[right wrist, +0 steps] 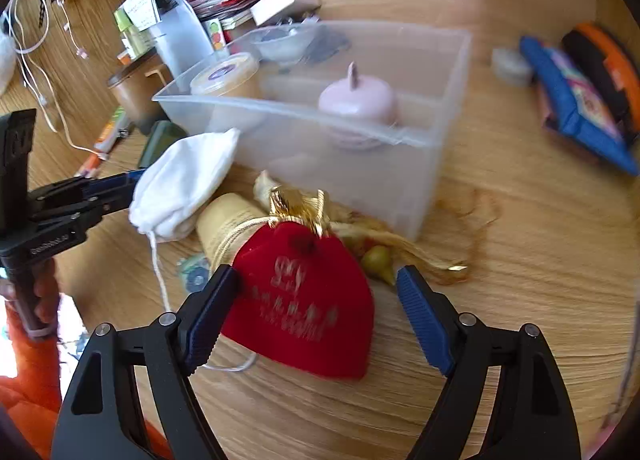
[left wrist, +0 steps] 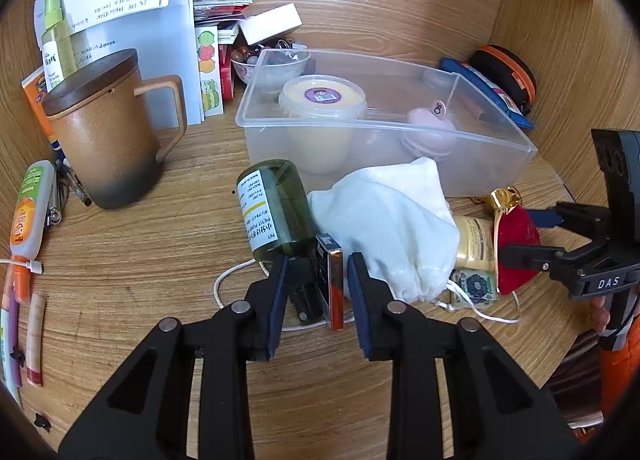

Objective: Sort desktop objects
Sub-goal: 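Move the right tool to the red velvet pouch and close on it, then lift the red pouch with the right tool while the left tool grasps a small orange item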

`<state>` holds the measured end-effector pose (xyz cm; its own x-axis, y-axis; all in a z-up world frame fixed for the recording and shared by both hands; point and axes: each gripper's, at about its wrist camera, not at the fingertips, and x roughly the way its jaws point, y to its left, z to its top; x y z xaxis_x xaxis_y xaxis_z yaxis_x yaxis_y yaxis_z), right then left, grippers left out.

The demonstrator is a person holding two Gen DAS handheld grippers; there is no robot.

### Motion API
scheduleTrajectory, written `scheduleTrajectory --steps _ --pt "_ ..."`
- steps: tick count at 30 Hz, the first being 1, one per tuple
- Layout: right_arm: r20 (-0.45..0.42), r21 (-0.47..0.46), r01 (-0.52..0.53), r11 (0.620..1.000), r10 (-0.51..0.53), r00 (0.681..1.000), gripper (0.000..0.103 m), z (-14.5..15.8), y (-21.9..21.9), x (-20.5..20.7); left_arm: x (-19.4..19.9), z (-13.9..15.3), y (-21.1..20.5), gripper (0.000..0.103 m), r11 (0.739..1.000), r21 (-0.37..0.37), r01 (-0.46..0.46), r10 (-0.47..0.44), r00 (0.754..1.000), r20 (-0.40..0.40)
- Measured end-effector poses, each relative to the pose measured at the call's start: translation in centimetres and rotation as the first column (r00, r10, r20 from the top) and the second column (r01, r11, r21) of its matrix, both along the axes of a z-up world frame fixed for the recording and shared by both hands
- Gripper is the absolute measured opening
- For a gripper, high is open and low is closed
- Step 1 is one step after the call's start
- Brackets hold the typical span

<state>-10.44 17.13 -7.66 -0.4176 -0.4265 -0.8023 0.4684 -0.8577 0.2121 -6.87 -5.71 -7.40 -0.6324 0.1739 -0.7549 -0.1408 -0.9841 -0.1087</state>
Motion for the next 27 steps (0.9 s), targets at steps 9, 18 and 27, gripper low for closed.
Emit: scheduleTrajectory --steps 9,18,27 --pt "-0.032 -0.033 -0.031 0.999 0.030 0.999 0.041 0.5 -1.0 0.6 -0.3 -0.1 0.6 0.007 1.000 -0.015 0.013 -0.013 1.000 -0.002" --pt "-0.124 0.002 -0.007 1.000 0.008 0.992 0.023 2.5 -0.8 1.3 0.6 1.4 0.4 0.006 1.000 -0.011 -0.013 0.012 0.999 -0.047" --pt "-0.194 -0.034 0.023 0.999 -0.029 0.981 0.023 5.5 0.3 2.7 1.5 3.0 0.0 0.006 0.999 -0.016 -0.034 0.033 0.996 -0.087"
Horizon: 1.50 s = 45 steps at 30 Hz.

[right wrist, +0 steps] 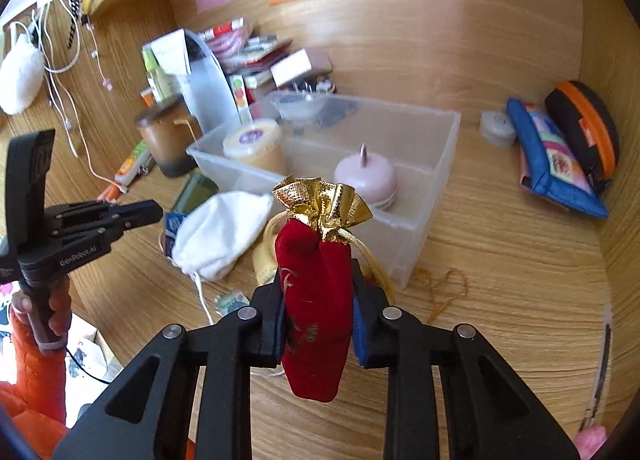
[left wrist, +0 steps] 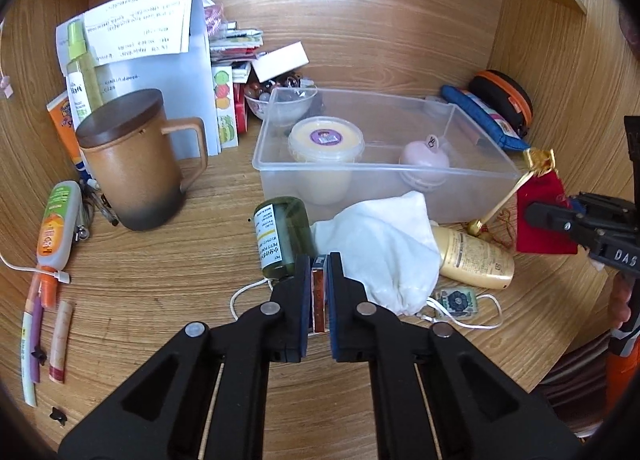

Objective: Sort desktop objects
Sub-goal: 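Lift the red pouch with the right tool while the left tool grasps a small orange item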

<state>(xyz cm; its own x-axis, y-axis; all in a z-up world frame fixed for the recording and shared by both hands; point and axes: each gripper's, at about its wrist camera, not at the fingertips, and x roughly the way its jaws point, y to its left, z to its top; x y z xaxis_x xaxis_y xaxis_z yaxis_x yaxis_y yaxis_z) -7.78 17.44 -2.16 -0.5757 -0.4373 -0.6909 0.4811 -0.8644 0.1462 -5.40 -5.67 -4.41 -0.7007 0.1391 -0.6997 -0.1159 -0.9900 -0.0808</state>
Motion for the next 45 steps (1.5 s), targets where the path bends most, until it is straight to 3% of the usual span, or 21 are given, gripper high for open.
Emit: scheduleTrajectory --steps 6,11,25,34,45 --pt "-0.061 -0.014 0.007 1.000 -0.008 0.998 0.023 2.5 0.7 0.8 0.9 0.9 0.0 0.006 1.000 -0.014 -0.001 0.000 1.000 -0.031" --pt "-0.094 -0.019 0.007 1.000 -0.009 0.995 0.023 3.6 1.0 1.2 0.1 -0.8 -0.1 0.007 1.000 0.014 0.003 -0.004 0.999 0.033" --pt "-0.036 -0.023 0.015 1.000 -0.016 0.999 0.023 2.0 1.7 0.4 -2.4 -3.2 -0.1 0.007 0.998 0.068 0.002 -0.009 0.995 0.103" --pt "-0.050 -0.011 0.016 1.000 -0.017 0.999 0.023 2.3 1.4 0.0 -1.4 -1.3 -0.1 0.006 0.999 0.031 -0.015 0.014 0.999 0.032" --pt "-0.125 -0.014 0.019 1.000 -0.021 0.992 0.023 5.4 0.9 -1.0 -0.5 3.6 -0.7 0.006 0.999 0.044 -0.002 0.005 0.998 -0.069"
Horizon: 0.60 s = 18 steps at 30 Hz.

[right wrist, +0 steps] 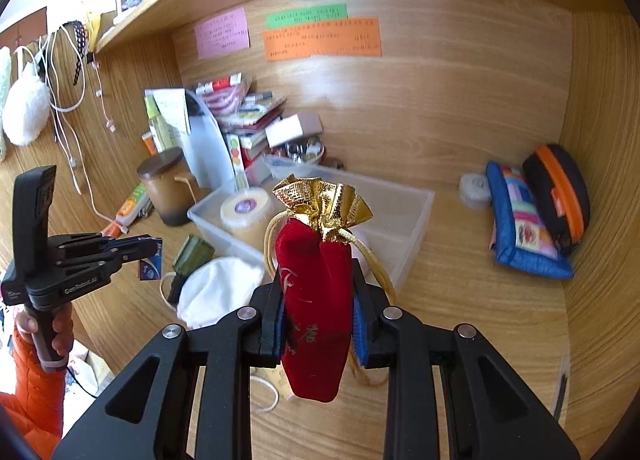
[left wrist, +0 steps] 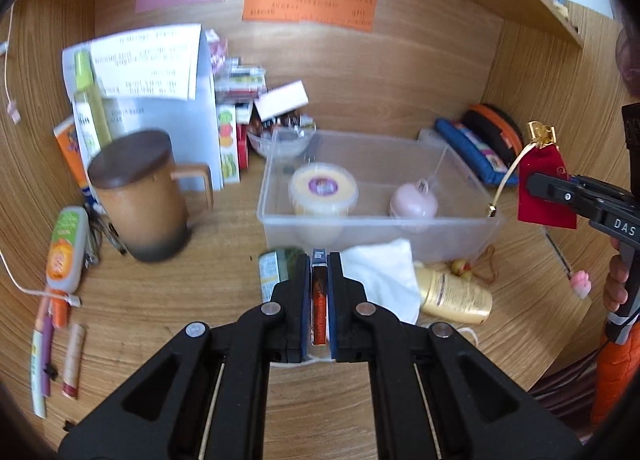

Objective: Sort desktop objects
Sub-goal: 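Lift the red pouch with the right tool while the left tool grasps a small orange item, then carry the red pouch and small item over the clear box with both tools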

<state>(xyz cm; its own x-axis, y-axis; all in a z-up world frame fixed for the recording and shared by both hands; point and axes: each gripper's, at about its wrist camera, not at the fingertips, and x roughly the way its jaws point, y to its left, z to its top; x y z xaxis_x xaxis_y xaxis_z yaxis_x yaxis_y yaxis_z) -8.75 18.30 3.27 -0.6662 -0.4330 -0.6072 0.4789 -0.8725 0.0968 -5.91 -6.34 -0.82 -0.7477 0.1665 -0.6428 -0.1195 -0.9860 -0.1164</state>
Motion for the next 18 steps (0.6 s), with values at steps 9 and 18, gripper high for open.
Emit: scheduleTrajectory --steps 9,18 --pt "-0.037 0.004 0.006 1.000 -0.006 0.999 0.023 2.0 -0.4 -1.8 -1.3 3.7 0.9 0.006 1.000 -0.012 0.025 -0.025 0.997 -0.068" --pt "-0.017 -0.002 -0.004 1.000 0.004 1.000 0.023 1.7 -1.2 -4.6 -4.0 5.6 2.4 0.006 0.996 -0.015 0.087 -0.088 0.993 -0.083"
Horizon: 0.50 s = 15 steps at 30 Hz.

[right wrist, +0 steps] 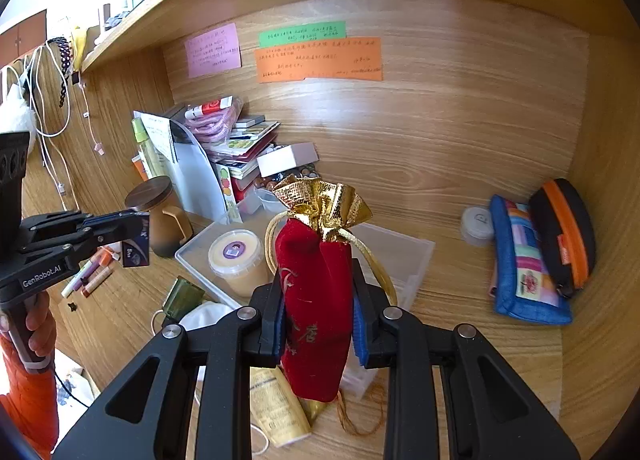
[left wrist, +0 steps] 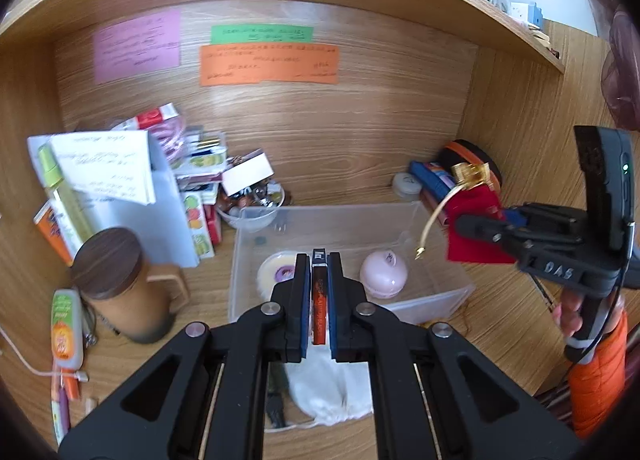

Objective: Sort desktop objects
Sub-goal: 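Carry the red pouch and small item over the clear box with both tools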

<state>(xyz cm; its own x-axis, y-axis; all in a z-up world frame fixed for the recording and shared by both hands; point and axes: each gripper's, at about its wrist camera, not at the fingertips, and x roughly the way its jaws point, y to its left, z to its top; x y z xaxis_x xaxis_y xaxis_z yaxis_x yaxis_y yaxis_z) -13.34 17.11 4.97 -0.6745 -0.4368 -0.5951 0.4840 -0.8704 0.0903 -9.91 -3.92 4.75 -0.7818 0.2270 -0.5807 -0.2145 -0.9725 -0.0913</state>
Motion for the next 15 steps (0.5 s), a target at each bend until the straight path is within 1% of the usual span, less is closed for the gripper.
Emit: scheduleTrajectory --steps 3,8,15 --pt "0.014 -0.002 -0.009 1.000 0.009 1.000 0.023 -0.4 -0.6 -1.1 -1.3 0.0 0.5 0.006 1.000 0.013 0.028 -0.028 1.000 0.012" --pt "0.034 0.003 -0.028 1.000 0.028 0.999 0.023 -1.1 -1.5 -2.6 -3.7 -0.5 1.2 0.006 0.999 0.013 0.042 -0.043 0.998 0.039" --pt "0.065 0.016 -0.048 0.999 0.046 0.997 0.023 -2.5 -2.4 -4.7 -6.9 -2.1 2.0 0.006 0.998 0.012 0.057 -0.058 0.995 0.083"
